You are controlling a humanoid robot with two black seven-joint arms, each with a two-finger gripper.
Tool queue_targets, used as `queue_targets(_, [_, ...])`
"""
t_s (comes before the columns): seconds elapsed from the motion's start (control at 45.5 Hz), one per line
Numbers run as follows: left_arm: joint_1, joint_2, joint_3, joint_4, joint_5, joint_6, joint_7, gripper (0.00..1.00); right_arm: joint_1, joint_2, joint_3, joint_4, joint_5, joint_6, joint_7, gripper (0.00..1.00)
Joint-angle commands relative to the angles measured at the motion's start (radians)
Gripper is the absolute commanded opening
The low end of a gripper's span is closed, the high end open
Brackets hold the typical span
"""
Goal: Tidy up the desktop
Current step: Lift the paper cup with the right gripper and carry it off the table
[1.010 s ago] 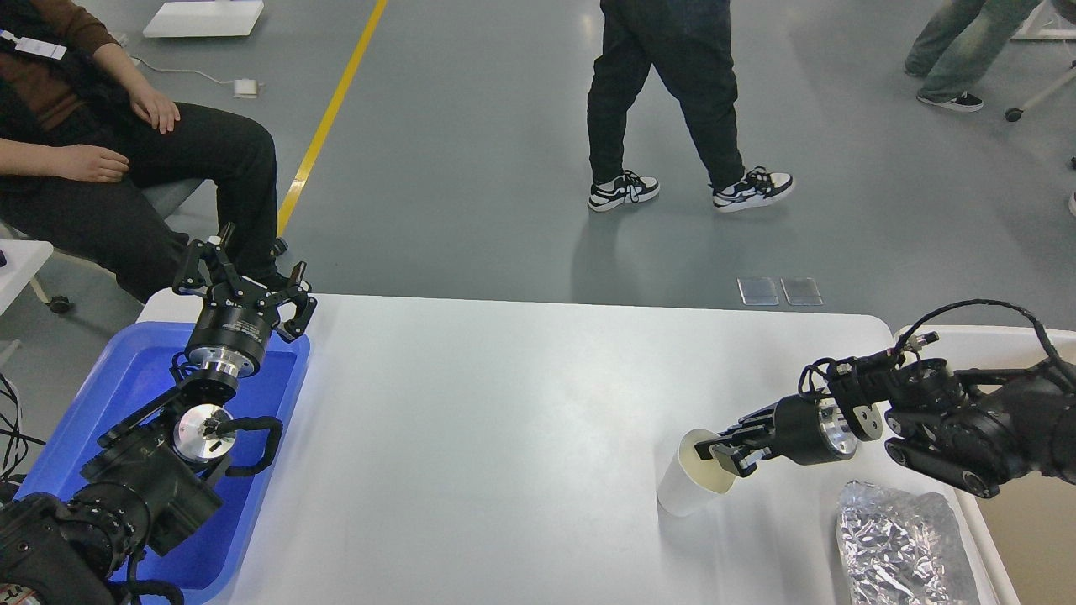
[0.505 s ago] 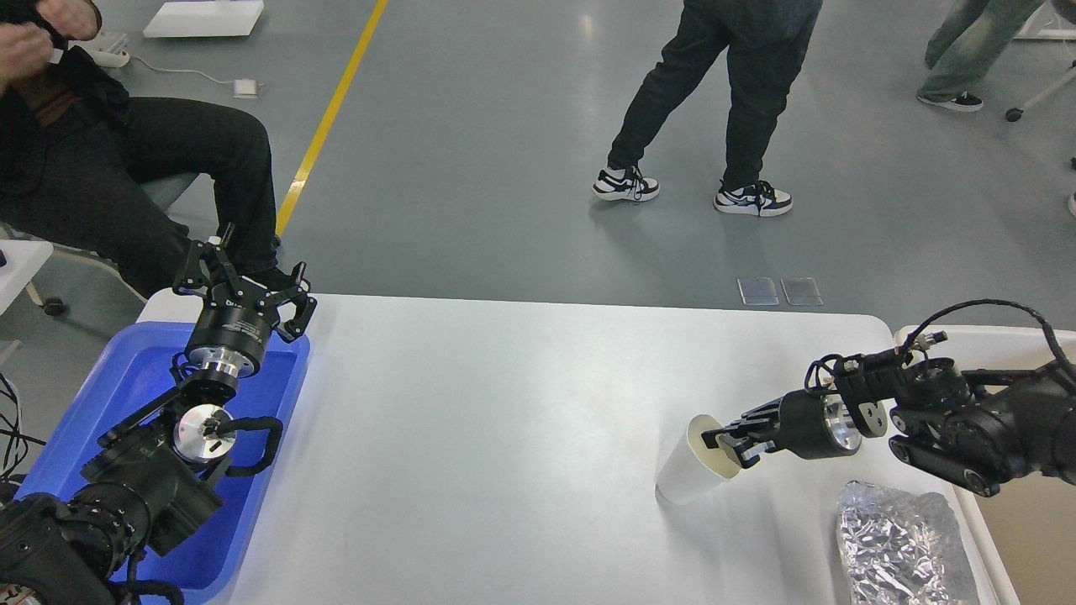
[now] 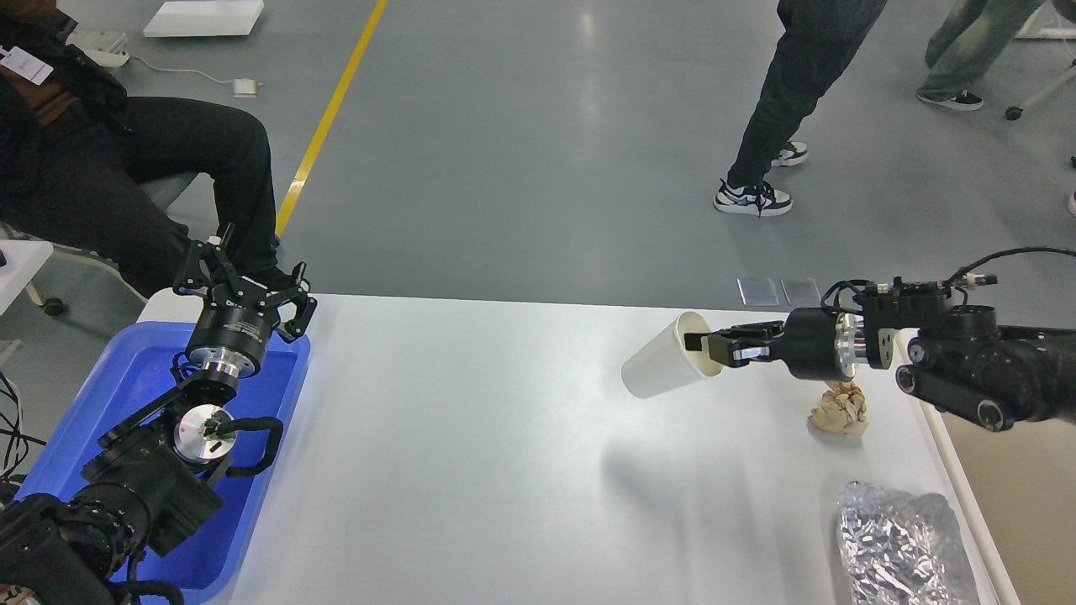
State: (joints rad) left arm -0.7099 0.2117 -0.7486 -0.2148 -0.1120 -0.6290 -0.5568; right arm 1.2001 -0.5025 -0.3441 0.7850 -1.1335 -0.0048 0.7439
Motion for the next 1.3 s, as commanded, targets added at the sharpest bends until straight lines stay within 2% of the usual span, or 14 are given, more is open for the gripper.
queue_targets(0.0, [0.0,0.0,0.0,0.0,0.0,0.0,0.0,1.0,0.117,-0.064,0.028,0.008,0.221,0.049,0.025,0.0])
queue_targets(0.132, [0.0,0.0,0.0,0.0,0.0,0.0,0.0,1.0,0.179,-0.091,0.051,-0.003,0.308,0.144,0.037,0.0])
queue_targets(0.329, [0.0,0.0,0.0,0.0,0.0,0.0,0.0,1.0,0.22,-0.099,0.054,-0.084,0.33,0.163,0.029,0.0])
queue_targets(0.527, [0.0,0.0,0.0,0.0,0.0,0.0,0.0,1.0,0.197,-0.088,0.034,-0.331,0.455,0.181,0.02,0.0])
queue_targets(0.681, [0.0,0.0,0.0,0.0,0.0,0.0,0.0,1.0,0.136,-0.022,0.037,-0.587,0.535,0.209,-0.02,0.0])
queue_targets(0.834, [0.0,0.0,0.0,0.0,0.0,0.0,0.0,1.0,0.072,-0.008,0.045,-0.733,0.6,0.21,-0.139,0.0])
queue_targets(0.944, [0.0,0.0,0.0,0.0,0.0,0.0,0.0,1.0,0.029,-0.013,0.05,-0.776,0.652,0.2,-0.283,0.0])
queue_targets(1.032, [0.0,0.0,0.0,0.0,0.0,0.0,0.0,1.0,-0.008,-0.019,0.051,-0.816,0.707,0.196,-0.372,0.0])
queue_targets(1.164, [0.0,0.0,-0.002,0.0,0.0,0.0,0.0,1.0,-0.062,-0.021,0.053,-0.862,0.804,0.174,-0.471,0.0])
queue_targets(1.273, [0.0,0.0,-0.002,0.0,0.0,0.0,0.0,1.0,-0.111,-0.022,0.053,-0.882,0.821,0.091,-0.535,0.0])
